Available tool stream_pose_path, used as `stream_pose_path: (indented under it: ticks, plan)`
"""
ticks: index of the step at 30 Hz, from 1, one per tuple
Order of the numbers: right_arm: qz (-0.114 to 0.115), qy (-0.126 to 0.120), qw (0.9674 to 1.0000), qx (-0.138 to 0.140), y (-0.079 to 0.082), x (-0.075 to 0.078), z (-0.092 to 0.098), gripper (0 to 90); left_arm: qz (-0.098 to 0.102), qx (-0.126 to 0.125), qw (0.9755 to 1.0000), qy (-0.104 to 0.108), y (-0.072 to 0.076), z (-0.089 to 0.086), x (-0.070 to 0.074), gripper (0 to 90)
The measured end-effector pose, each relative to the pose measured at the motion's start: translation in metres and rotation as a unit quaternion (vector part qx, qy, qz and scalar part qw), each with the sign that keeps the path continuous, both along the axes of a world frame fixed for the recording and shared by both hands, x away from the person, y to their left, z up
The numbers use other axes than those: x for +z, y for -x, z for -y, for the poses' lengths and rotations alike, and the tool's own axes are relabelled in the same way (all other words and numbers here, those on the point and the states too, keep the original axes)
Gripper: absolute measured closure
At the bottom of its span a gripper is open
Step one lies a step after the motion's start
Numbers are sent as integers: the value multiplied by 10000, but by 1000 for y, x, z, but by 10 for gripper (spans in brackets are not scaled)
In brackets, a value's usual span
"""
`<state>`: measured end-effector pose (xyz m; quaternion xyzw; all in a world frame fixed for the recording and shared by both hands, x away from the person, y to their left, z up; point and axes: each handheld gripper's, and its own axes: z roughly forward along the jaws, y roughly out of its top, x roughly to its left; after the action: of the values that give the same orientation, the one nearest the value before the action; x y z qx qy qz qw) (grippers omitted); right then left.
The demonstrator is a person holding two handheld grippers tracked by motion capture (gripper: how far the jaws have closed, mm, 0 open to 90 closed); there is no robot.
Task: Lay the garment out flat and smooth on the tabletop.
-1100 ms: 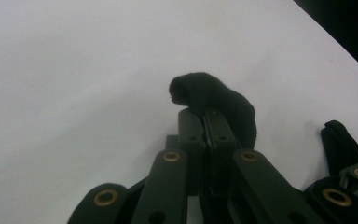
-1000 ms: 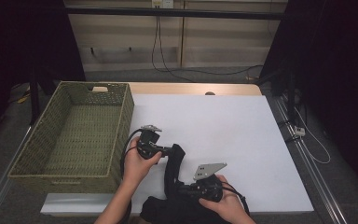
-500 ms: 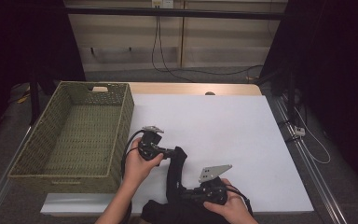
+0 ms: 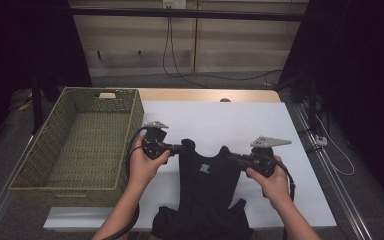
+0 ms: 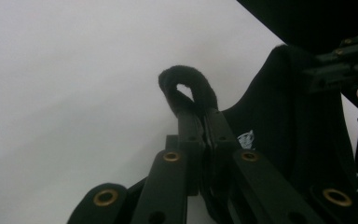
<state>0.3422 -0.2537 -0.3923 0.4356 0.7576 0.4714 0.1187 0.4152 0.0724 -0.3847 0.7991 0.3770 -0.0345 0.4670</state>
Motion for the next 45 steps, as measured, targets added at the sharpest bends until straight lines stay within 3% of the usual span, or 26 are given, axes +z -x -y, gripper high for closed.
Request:
stream_pose_path:
  ticks: [5,9,12,19,25,30,33,35,37,39,40,42,43,45]
  plan:
    - [211,-25,9995,-229,-22,19,9,828,166,72,9998,3,-13,3,13,872]
    - [353,-44,9985,-422,-35,29,11,828,180,109,9997,126,-24,5,20,871]
    - [372,-14,9985,-402,-42,28,9,828,205,99,9996,174,-28,8,23,871]
    - [202,-26,9988,-447,-49,14,12,829,166,141,9998,17,-36,14,18,872]
    - [186,-142,9984,-513,-61,19,22,829,198,144,9997,-9,-53,17,23,872]
    - [172,-79,9984,-524,-82,29,29,829,136,174,9997,106,-78,20,33,874]
    - [83,-88,9985,-526,-101,33,32,834,130,166,9998,28,-99,22,38,876]
    - [38,-81,9984,-558,-118,37,35,841,227,322,9991,-184,-116,25,43,879]
    - [272,67,9951,-951,-136,48,39,845,419,503,9977,-193,-134,28,52,880]
    - [414,-261,9888,-1411,-155,62,45,834,541,559,9967,-217,-152,34,56,877]
    - [470,-410,9849,-1616,-162,65,45,775,512,622,9965,-208,-158,38,54,856]
    - [312,-133,9814,-1888,-172,61,41,454,422,603,9969,-262,-161,47,44,552]
    - [220,-109,9811,-1919,-172,56,39,395,426,529,9975,-173,-159,51,38,485]
    - [-3,-132,9872,-1588,-166,43,36,359,255,305,9992,59,-152,54,28,365]
